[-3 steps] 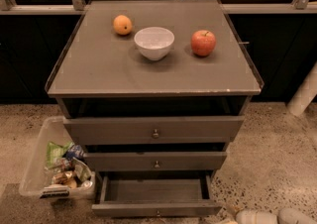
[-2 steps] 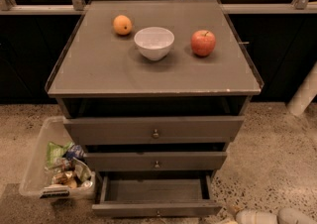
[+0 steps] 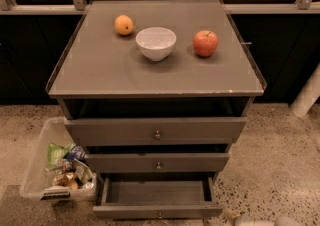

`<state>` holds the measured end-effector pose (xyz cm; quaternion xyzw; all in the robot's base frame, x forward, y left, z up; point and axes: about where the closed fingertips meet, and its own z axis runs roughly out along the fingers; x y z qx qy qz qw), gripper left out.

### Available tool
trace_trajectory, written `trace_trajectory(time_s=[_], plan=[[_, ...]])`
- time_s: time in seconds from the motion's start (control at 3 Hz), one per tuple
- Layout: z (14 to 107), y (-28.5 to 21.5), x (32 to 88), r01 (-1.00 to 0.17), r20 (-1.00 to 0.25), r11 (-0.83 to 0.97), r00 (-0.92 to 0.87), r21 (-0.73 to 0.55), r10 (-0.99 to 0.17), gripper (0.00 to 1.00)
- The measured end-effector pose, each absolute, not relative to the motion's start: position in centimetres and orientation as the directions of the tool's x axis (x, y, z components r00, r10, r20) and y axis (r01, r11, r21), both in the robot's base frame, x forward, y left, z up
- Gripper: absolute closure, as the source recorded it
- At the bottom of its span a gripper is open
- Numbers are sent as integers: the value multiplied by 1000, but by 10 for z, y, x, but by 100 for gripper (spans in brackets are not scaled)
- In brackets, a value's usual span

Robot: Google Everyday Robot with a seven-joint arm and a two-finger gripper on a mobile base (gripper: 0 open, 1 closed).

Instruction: Close bottom drawer

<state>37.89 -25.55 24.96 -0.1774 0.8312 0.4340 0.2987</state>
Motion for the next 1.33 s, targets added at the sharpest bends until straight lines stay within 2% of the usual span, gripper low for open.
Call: trace_trajectory(time_s=[0.33,1.33], plan=[[213,-252,383,-540,-641,520,-767,662,19,18],[182,-248,394,-527,-646,537,-762,658,44,89]])
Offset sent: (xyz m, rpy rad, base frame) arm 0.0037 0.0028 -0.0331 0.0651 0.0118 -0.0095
